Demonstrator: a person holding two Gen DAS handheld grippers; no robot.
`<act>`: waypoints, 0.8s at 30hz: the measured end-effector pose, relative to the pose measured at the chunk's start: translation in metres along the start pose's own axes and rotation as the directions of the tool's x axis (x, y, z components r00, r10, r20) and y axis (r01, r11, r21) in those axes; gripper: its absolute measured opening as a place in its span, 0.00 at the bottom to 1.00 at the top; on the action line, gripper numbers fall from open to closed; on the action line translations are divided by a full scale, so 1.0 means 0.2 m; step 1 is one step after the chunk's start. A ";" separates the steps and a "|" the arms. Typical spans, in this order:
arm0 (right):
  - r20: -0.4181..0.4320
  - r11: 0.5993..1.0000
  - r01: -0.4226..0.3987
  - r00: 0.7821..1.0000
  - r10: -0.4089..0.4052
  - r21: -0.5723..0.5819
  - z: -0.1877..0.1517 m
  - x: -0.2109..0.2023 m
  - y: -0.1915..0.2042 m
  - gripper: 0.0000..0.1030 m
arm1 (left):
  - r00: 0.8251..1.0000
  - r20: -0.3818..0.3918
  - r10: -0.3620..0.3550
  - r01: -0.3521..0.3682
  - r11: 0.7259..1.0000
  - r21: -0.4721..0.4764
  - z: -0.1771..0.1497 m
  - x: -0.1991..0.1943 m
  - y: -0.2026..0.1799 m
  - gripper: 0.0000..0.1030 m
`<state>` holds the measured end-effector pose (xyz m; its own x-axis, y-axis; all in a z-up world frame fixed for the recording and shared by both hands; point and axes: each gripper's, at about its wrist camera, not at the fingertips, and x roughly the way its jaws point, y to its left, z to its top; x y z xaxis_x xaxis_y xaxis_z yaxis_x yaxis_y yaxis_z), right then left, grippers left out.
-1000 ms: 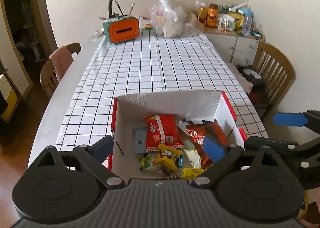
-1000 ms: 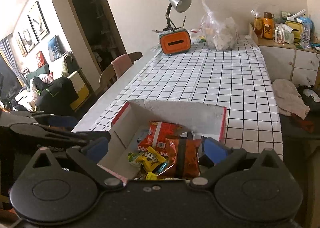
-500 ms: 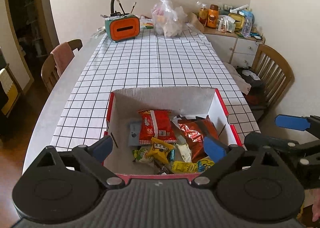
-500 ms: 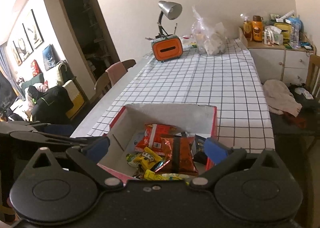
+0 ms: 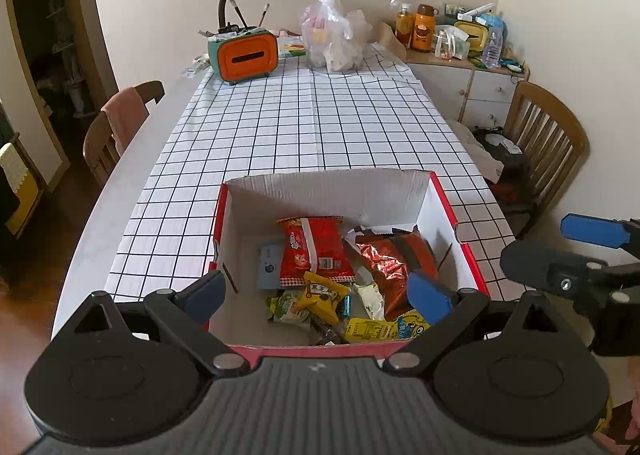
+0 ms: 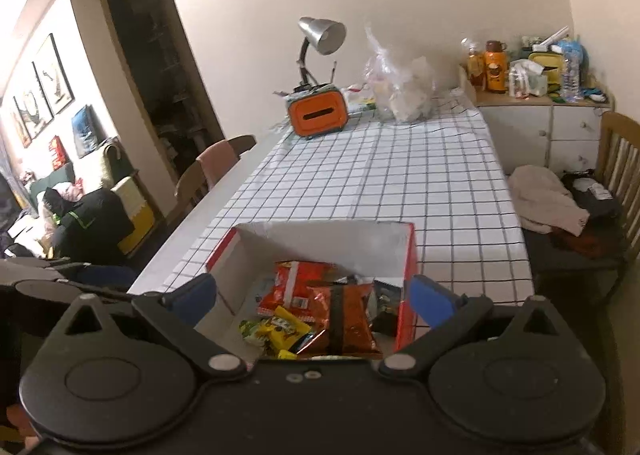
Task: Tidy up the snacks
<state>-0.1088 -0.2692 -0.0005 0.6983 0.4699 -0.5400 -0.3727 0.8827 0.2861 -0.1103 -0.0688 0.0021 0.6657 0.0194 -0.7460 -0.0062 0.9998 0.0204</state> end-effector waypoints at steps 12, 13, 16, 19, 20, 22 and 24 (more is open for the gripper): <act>-0.014 1.000 0.023 1.000 -0.022 0.009 -0.01 0.02 0.00 1.00 | 1.000 -0.015 -0.003 0.003 1.000 0.006 0.00 0.01 0.00 0.95; -0.013 1.000 0.025 1.000 -0.024 0.011 -0.01 0.01 0.00 1.00 | 1.000 -0.015 -0.004 0.004 1.000 0.005 -0.01 0.01 0.00 0.95; -0.010 0.999 0.027 1.000 -0.026 0.018 -0.01 0.01 -0.01 1.00 | 1.000 -0.020 -0.004 0.004 1.000 0.003 -0.01 0.01 -0.01 0.95; -0.010 0.999 0.026 1.000 -0.026 0.021 -0.02 0.00 -0.02 1.00 | 1.000 -0.023 -0.004 0.004 1.000 0.005 -0.01 0.01 -0.01 0.95; -0.009 0.999 0.028 1.000 -0.027 0.021 -0.02 0.00 -0.02 1.00 | 1.000 -0.023 -0.003 0.003 1.000 0.006 -0.01 0.01 -0.02 0.95; -0.008 0.999 0.031 0.999 -0.031 0.021 -0.02 0.00 -0.02 1.00 | 1.000 -0.024 -0.003 0.003 1.000 0.008 -0.01 0.01 -0.02 0.95; -0.007 0.999 0.039 0.999 -0.038 0.023 -0.02 0.00 -0.02 1.00 | 1.000 -0.025 -0.003 0.003 1.000 0.009 -0.02 0.01 -0.02 0.95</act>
<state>-0.1106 -0.2738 -0.0051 0.7077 0.4356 -0.5563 -0.3310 0.9000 0.2836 -0.1118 -0.0737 -0.0013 0.6468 0.0166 -0.7625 0.0025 0.9997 0.0238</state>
